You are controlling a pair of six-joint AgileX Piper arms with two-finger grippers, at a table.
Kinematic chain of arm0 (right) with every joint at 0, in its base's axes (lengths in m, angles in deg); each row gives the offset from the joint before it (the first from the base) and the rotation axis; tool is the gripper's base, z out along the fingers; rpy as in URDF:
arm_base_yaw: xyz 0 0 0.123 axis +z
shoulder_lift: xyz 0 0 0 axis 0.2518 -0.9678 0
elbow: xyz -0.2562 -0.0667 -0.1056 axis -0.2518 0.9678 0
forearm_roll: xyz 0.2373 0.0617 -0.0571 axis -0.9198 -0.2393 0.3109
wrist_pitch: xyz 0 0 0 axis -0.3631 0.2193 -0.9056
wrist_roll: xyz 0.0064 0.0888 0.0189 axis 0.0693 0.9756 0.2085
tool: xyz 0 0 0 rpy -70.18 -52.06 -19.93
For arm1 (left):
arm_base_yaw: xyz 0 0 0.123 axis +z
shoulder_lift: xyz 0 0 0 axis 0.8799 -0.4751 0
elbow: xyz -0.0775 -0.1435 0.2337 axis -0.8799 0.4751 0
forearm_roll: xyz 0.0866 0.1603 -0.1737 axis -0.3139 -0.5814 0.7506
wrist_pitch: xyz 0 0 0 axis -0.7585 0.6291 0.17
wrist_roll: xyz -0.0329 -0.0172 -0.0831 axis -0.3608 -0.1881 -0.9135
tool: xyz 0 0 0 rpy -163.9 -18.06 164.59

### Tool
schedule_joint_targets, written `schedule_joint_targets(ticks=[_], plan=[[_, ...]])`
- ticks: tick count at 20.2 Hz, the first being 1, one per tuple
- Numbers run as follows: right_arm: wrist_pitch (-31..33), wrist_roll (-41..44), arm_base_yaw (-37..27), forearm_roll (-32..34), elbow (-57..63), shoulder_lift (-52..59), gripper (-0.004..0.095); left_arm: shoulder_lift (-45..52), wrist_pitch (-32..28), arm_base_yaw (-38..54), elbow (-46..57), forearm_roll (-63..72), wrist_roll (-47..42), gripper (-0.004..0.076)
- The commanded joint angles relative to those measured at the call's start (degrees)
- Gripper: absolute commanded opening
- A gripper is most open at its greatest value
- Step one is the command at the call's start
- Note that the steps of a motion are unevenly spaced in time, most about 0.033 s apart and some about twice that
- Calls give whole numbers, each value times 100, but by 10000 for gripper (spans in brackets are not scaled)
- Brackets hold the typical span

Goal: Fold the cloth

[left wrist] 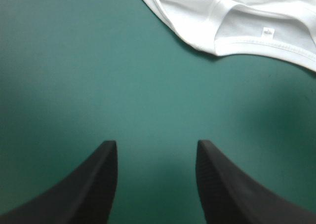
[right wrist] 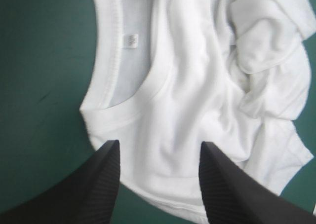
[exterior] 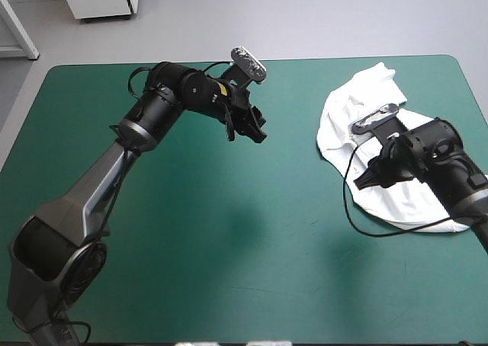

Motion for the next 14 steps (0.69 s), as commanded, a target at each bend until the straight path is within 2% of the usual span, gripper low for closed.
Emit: schedule_joint_targets(ticks=[1,5,8,14], plan=[[-248,68,-563,237,-642,-331,459,806,-206,-10,273,58,-58,367],[-278,-20,-1218,77,-1358,-1359,478,1161,-179,-10,333,68,-78,367],[-267,-182,-1702,-490,-2187,-2237,517,1211,-95,-10,333,68,-102,367],[-504,-460,-2149,-975,-3194,-3301,519,1200,-69,-10,448,68,-102,367]])
